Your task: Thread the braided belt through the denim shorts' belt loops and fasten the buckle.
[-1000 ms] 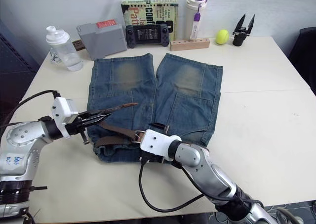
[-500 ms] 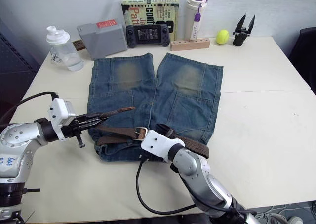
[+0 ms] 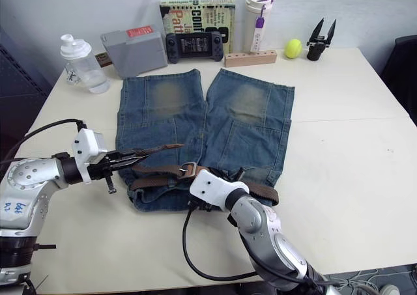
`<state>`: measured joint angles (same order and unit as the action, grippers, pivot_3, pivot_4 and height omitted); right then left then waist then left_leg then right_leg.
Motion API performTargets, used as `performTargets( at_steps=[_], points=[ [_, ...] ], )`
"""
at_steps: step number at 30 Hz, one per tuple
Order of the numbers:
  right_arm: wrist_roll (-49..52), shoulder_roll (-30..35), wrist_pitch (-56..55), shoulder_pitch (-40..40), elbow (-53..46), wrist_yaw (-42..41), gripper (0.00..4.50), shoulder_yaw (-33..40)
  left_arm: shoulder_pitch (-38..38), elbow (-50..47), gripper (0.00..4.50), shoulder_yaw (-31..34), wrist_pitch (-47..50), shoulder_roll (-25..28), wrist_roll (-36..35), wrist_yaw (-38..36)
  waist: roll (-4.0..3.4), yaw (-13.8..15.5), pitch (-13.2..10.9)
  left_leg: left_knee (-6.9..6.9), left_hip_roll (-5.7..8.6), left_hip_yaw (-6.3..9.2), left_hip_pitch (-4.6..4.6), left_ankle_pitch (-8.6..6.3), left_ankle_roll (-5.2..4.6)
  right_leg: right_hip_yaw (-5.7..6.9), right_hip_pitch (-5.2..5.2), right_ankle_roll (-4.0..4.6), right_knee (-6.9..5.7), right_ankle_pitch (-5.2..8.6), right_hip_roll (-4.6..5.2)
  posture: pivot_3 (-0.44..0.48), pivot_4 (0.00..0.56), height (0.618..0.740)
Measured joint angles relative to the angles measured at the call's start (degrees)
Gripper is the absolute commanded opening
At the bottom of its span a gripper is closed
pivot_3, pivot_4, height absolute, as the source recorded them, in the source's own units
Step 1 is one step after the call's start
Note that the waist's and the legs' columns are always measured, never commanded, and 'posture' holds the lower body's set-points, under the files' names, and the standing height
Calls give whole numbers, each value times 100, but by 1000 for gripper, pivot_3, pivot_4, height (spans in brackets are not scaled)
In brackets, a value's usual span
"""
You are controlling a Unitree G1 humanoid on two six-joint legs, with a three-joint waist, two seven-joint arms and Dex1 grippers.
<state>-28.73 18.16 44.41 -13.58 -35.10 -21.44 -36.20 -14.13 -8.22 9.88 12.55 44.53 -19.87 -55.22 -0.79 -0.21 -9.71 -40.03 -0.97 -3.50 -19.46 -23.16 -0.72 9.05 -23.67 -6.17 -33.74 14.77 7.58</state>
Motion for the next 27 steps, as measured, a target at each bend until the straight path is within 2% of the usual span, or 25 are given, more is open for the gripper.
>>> performTargets(
  at_steps=[6, 17, 20, 24, 27],
  points=[
    [-114, 13, -119, -83, 4, -47, 163, 31, -129, 112, 0, -422, -954, 470, 625, -468, -2, -4, -1, 3, -1, -3, 1, -1, 2, -1, -1, 2, 0, 1, -2, 0, 150, 726],
    [-165, 14, -202, -207, 88, -100, 163, 74, -430, 375, 0, -640, -1363, 500, 894, -571, -2, 6, -2, 1, 0, -4, 1, -1, 2, -1, -1, 2, -1, 1, -2, 0, 150, 726],
    [-165, 20, -297, -239, 145, -164, 163, 110, -674, 493, 0, -782, -1700, 517, 1171, -568, -2, -6, -2, 2, -1, -4, 0, -1, 2, 0, -3, 2, -1, 1, -3, 0, 150, 726],
    [330, -142, 83, -337, 145, -669, 163, 479, -1193, 1022, 0, -1056, -2892, 689, 1800, -592, -2, -3, -2, 1, -1, -5, 0, -1, 2, 1, -3, 2, -3, 1, -3, 0, 150, 726],
    [411, -109, 194, -434, 144, -787, 163, 549, -1336, 1298, 0, -1107, -3313, 723, 1974, -545, -2, -1, -2, 1, -1, -4, -1, -1, 2, 1, -3, 2, -4, 1, -3, 0, 150, 726]
  ],
)
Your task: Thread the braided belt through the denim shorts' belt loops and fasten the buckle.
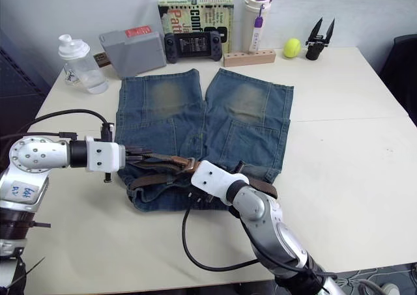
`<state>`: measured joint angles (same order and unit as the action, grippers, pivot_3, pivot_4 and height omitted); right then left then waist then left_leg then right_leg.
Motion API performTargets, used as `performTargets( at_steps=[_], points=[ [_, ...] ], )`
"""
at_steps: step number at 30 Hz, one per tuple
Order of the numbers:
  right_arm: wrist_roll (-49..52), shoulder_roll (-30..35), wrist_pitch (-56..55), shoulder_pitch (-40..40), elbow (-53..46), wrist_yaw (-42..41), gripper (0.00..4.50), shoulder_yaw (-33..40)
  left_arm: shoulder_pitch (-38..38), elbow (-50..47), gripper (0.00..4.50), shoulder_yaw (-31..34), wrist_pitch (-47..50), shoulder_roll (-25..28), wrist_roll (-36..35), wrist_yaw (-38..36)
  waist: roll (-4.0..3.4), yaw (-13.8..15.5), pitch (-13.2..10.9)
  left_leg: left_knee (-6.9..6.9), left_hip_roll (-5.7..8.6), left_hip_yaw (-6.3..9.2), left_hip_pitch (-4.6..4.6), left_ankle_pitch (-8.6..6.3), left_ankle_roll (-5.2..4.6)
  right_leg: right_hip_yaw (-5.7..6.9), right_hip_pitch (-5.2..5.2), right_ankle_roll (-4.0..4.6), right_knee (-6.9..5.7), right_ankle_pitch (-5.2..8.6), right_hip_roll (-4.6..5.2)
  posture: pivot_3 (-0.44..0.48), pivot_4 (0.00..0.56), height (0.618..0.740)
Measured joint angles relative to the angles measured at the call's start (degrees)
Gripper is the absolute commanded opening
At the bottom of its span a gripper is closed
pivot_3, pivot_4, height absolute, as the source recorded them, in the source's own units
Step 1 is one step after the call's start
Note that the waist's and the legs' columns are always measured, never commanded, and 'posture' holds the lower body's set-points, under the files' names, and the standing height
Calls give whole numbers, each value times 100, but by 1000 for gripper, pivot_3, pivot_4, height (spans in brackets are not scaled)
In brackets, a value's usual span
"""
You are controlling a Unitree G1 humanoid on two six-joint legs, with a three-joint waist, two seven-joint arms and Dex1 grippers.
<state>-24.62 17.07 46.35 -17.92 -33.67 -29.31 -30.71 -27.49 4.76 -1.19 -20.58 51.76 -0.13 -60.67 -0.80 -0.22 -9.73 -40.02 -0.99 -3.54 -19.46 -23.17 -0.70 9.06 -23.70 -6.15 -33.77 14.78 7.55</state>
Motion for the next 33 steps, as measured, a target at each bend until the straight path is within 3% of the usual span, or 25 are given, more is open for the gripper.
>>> performTargets(
  at_steps=[7, 28, 33],
  points=[
    [63, 60, 87, -147, 0, -103, 163, 49, -271, 222, 0, -113, -518, -5, 264, 161, 0, 1, 0, -1, 0, 0, -1, 0, 0, 1, -1, 0, -2, 0, 1, 0, 150, 726],
    [97, 75, 99, -442, 40, -103, 163, 126, -358, 55, 0, -226, -647, -136, 61, 51, 0, 1, 0, -3, 1, 0, -1, 0, 0, 1, -1, 0, -3, 0, 1, 0, 150, 726],
    [101, 86, -21, -468, 95, -95, 163, 123, -444, 76, 0, -432, -551, -542, 186, 227, 0, 12, 0, -5, 2, 0, 0, 0, -1, 1, 0, -1, -5, 0, 2, 0, 150, 726]
  ],
)
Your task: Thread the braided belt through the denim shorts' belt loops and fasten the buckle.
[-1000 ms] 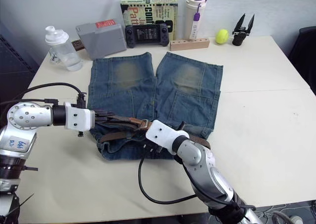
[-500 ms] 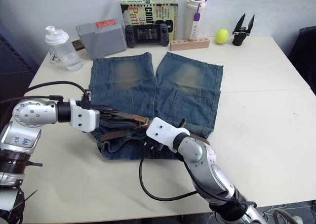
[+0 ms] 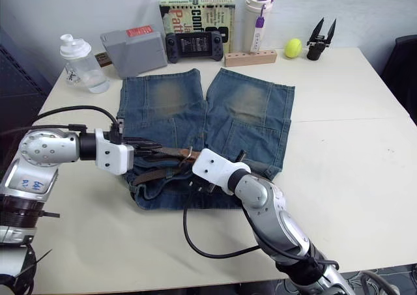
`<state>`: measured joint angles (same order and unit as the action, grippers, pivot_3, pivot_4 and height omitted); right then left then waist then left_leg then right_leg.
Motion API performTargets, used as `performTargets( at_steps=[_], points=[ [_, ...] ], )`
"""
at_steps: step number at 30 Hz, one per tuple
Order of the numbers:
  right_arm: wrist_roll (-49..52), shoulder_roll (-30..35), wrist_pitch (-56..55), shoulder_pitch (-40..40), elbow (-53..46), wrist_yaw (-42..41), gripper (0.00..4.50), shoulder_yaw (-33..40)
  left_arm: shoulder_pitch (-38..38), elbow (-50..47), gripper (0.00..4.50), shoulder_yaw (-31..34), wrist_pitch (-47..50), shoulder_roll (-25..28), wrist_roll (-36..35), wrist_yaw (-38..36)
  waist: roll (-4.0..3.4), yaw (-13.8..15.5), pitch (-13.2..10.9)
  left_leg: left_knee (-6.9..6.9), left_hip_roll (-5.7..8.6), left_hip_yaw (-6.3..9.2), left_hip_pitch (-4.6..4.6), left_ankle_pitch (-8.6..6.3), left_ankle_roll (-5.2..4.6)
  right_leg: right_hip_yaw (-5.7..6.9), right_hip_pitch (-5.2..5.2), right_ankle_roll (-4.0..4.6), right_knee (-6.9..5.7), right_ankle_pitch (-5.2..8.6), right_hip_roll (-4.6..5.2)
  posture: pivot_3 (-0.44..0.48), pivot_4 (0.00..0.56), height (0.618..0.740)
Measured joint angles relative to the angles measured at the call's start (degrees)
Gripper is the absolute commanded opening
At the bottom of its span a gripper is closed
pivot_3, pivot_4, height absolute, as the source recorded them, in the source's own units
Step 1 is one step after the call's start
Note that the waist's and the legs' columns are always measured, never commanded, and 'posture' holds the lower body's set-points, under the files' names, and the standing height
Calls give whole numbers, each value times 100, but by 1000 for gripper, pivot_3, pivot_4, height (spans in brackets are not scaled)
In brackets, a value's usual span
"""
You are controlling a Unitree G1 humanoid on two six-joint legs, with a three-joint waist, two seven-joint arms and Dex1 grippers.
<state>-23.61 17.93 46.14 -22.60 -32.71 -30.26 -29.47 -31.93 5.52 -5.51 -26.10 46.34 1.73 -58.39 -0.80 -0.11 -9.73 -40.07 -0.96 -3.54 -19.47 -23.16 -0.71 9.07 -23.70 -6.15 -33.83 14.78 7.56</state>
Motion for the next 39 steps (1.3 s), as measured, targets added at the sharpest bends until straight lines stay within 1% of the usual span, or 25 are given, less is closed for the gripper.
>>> performTargets(
  at_steps=[3, 6, 8, 16, 18, 19, 21, 22, 23, 25, 26, 29, 31, 33, 37, 39],
  points=[
    [-1, 32, -115, -20, 149, 3, 163, -49, -84, 46, 0, -266, 240, -507, 85, 150, 2, -3, 1, -3, 1, 0, -2, 0, -1, -1, 0, -1, -1, 0, 0, 0, 150, 726],
    [-13, 80, -165, -3, 196, 13, 163, -79, -156, 112, 0, -380, 474, -750, 100, 199, 1, -13, 1, 0, 0, -1, 0, 0, -1, 1, -1, 0, -1, 0, -1, 0, 150, 726],
    [-41, 142, -241, 47, 240, 24, 163, -79, -156, 64, 0, -474, 831, -1034, 85, 238, 2, -13, 1, 0, 0, -1, 0, 0, -1, 1, -1, 0, -1, 0, -1, 0, 150, 726],
    [19, 181, -114, 365, 311, -58, 163, -68, 353, -494, 0, -663, 2056, -1329, 75, 249, 2, 1, 1, -4, -1, 0, 1, 0, -1, -1, 1, 0, -2, 0, 1, 0, 150, 726],
    [80, 187, -99, 377, 311, -89, 1186, 5, 357, -539, 0, -674, 2219, -1407, 78, 283, 2, 13, 1, -6, -1, 2, 1, 0, -1, -1, 3, 0, -2, 0, 1, 0, 150, 726],
    [122, 187, -87, 380, 311, -108, 1543, 61, 357, -565, 0, -685, 2254, -1452, 78, 297, 2, 16, 2, -7, 0, 2, 2, 0, -1, -1, 4, 0, -2, 0, 2, 0, 150, 726],
    [251, 165, 34, 394, 289, -164, 2512, 206, 357, -594, 0, -733, 2331, -1598, 82, 359, 2, 30, 1, -7, 3, 5, 0, 0, -1, 0, 5, 0, -2, 0, 5, 0, 150, 726],
    [396, 131, 189, 459, 197, -234, 3161, 355, 357, -597, 0, -779, 2355, -1661, 94, 393, 2, 34, 1, -7, 2, 5, -1, 0, -1, 1, 4, 0, -1, -1, 5, 0, 150, 726],
    [484, 116, 309, 512, 105, -285, 3523, 452, 357, -600, 0, -806, 2354, -1669, 99, 402, 2, 34, 1, -6, 2, 5, -1, 0, -1, 1, 4, 0, -1, -1, 4, 0, 150, 726],
    [985, 65, 957, 679, -326, -605, 4449, 909, 354, -595, 0, -863, 2323, -1713, 162, 466, 2, 39, 1, -7, 1, 7, -1, 0, -1, 1, 4, 0, -2, -1, 3, 0, 150, 726],
    [1294, 89, 1325, 743, -640, -827, 4449, 1160, 355, -588, 0, -902, 2279, -1732, 202, 509, 2, 43, 1, -9, 1, 7, 0, 1, -1, 0, 5, 0, -3, -1, 3, 0, 150, 726],
    [1835, 239, 1980, 759, -1144, -1186, 4449, 1648, 353, -572, 0, -935, 2218, -1792, 259, 568, 2, 61, 1, -13, 2, 8, 1, 0, -3, 0, 9, -1, -3, -1, 5, 0, 150, 726],
    [2347, 526, 2574, 792, -1541, -1542, 4449, 2178, 359, -531, 0, -966, 2172, -1854, 287, 614, 1, 119, 2, -13, 4, 10, 2, -1, -6, -1, 9, -1, -2, -1, 7, 0, 150, 726],
    [2725, 700, 2983, 762, -1737, -1749, 4449, 2690, 363, -500, 0, -974, 2150, -1881, 298, 646, 2, 142, 2, -14, 4, 9, 3, -1, -6, -2, 10, -1, -4, -1, 7, 0, 150, 726],
    [3251, 953, 3295, 535, -1756, -1908, 4449, 3331, 366, -469, 0, -1013, 2106, -1934, 313, 709, 1, 153, 2, -16, 4, 8, 6, -1, -6, -4, 11, -1, -7, -1, 8, 0, 150, 726],
    [3325, 1374, 3034, 391, -1726, -1887, 4449, 3483, 367, -457, 0, -1041, 2087, -1971, 315, 739, 1, 161, 2, -16, 8, 8, 5, -2, -8, -3, 11, -1, -6, -1, 12, 0, 150, 726]
  ],
)
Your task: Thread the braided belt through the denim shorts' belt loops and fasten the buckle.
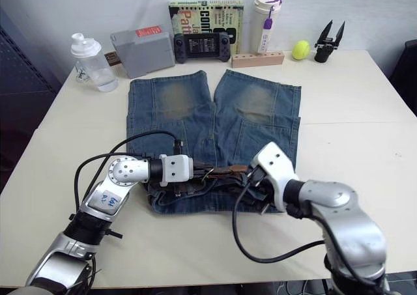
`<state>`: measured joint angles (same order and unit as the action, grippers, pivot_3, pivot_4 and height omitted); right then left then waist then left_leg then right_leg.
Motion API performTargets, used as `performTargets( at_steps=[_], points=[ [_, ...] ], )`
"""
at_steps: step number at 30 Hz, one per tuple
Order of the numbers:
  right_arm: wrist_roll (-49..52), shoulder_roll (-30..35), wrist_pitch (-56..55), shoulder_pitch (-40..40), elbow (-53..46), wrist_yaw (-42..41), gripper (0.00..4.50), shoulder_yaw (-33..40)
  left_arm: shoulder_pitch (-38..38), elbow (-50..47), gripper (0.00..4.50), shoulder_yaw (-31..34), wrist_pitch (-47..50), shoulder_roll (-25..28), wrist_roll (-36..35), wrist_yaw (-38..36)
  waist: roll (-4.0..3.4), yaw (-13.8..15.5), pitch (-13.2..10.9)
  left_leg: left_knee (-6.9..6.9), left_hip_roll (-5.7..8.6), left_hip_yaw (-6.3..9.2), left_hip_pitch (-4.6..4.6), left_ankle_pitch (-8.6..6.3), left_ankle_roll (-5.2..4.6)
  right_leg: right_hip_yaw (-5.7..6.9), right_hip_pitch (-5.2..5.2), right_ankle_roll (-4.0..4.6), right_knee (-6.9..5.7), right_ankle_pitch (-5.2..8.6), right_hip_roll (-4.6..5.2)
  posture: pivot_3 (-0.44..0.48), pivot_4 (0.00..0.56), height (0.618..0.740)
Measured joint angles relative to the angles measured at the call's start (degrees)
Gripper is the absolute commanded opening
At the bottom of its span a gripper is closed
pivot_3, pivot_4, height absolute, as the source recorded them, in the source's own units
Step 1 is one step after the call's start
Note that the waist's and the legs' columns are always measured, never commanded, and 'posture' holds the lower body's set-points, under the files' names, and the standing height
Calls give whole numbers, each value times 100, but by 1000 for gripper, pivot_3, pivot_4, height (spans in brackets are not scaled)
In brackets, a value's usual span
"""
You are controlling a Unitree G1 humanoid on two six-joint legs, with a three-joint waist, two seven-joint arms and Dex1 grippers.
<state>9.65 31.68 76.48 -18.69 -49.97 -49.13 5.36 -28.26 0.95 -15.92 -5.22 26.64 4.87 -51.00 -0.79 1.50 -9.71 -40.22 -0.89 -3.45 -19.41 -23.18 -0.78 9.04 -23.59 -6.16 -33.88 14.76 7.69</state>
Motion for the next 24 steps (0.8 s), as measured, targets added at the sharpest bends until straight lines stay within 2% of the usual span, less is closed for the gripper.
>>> performTargets(
  at_steps=[3, 6, 12, 24],
  points=[
    [-145, 562, -1024, -44, 134, 153, 4449, -286, -1, 33, 0, -13, -42, -17, 2, 21, 1, -8, 0, 1, -1, -3, 3, 0, 0, 0, 1, -1, 1, 0, -2, 0, 150, 726],
    [-441, 914, -2120, -33, 437, 346, 4449, -879, -3, 70, 0, -43, -69, -74, 3, 46, 1, -4, 0, -1, 0, -4, 6, 0, 0, 0, 5, -2, 0, -1, -1, 0, 150, 726],
    [-783, 1461, -3280, 138, 780, 425, 4449, -1214, -4, 93, 0, -48, -101, -78, 1, 54, 2, 3, 0, -3, 0, -4, 4, 0, -1, 1, 7, -4, 2, -2, 0, 0, 150, 726],
    [-964, 1717, -3891, 459, 975, 420, 4449, -1247, -8, 139, 0, -50, -136, -80, -5, 58, 2, 2, -1, -5, -2, -4, 5, 1, -1, 1, 9, -4, 2, -2, 0, 0, 150, 726]
  ],
)
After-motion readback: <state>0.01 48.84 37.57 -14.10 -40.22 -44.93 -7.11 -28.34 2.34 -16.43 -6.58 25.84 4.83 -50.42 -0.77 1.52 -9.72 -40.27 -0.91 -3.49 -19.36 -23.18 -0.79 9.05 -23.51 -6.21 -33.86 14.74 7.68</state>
